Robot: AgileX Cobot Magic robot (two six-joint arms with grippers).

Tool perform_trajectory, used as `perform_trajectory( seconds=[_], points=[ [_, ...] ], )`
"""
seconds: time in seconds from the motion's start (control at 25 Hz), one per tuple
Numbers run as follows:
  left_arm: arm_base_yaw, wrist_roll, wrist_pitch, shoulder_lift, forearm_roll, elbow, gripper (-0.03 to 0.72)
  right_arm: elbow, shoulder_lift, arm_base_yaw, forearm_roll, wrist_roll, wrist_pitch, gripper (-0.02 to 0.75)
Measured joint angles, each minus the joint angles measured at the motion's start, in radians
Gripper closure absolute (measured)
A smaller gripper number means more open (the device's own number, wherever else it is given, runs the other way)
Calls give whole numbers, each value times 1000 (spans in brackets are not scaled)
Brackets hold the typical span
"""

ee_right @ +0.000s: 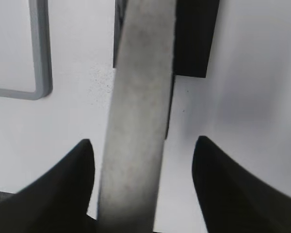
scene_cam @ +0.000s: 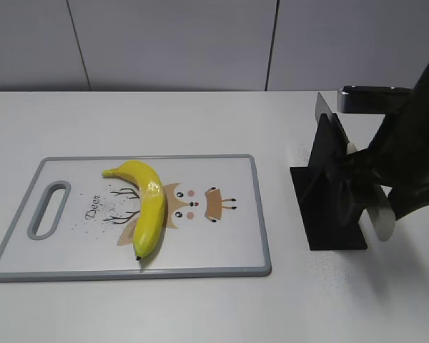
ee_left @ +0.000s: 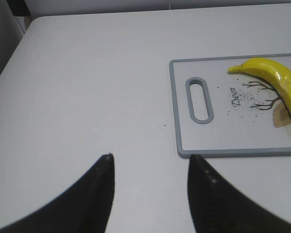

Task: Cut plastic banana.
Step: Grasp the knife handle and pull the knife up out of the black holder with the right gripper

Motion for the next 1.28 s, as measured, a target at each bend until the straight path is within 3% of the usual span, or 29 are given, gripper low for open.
perform_trajectory(
  seconds=[0.08, 0.16, 0.2, 0.48, 1.12, 1.28],
  points=[
    [0, 0, 0, 0, 0, 0, 215, 0, 9, 0, 2, 4, -2, 325],
    [0, 0, 0, 0, 0, 0, 215, 0, 9, 0, 12, 6, -2, 512],
    [0, 0, 0, 0, 0, 0, 215, 0, 9, 0, 21, 11, -2, 566],
    [0, 0, 0, 0, 0, 0, 215, 0, -15, 2, 41, 16, 0, 563],
    [0, 0, -1, 0, -11, -1, 224, 0, -414, 4, -19, 15, -82, 570],
    [0, 0, -1, 10, -12, -53, 224, -2, -448, 4, -42, -25, -105, 570]
  ],
)
